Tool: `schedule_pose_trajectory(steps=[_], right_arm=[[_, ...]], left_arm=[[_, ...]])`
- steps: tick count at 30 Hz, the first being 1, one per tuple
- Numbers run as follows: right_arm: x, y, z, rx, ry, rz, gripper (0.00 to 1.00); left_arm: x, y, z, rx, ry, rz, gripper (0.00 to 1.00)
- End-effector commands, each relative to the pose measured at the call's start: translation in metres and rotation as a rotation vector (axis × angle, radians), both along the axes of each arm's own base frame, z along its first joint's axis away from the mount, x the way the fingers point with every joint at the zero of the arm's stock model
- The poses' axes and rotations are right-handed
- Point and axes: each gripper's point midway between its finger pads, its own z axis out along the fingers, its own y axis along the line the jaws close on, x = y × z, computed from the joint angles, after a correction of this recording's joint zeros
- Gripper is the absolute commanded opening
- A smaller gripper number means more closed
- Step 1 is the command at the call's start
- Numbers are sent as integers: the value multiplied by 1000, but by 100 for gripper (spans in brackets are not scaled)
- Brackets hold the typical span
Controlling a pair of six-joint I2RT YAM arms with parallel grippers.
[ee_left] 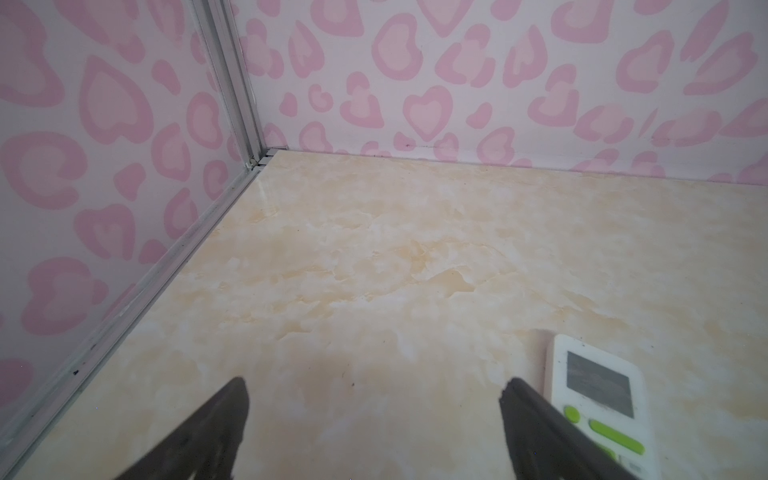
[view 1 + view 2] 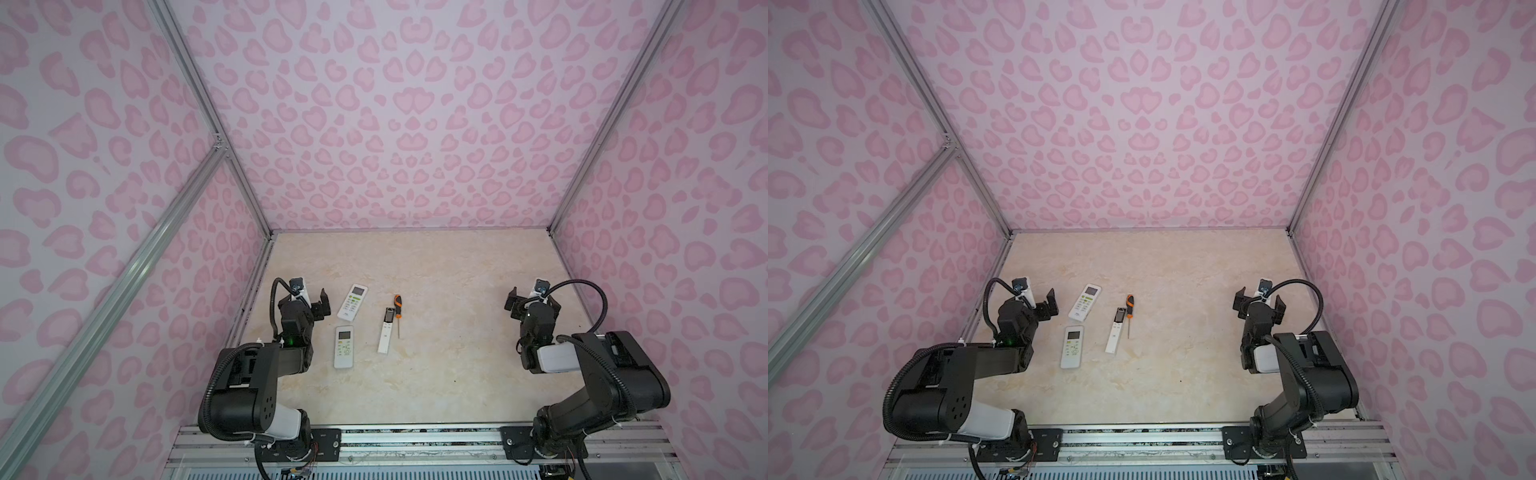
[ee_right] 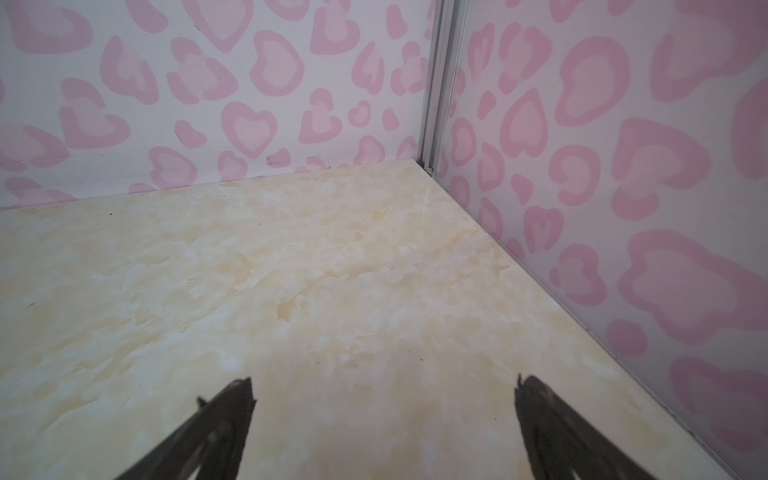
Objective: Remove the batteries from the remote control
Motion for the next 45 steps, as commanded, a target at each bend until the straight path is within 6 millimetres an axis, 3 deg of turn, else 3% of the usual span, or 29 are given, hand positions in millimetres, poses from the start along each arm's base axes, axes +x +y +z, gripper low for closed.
schedule_pose_trajectory(steps=[1,45], right_arm=[[3,5,-1,-23,17,17,99],[4,7,-1,-32,23,28,99]], left_arm=[[1,0,5,2,-20,-4,97],[1,0,6,1,-22,-4,97]])
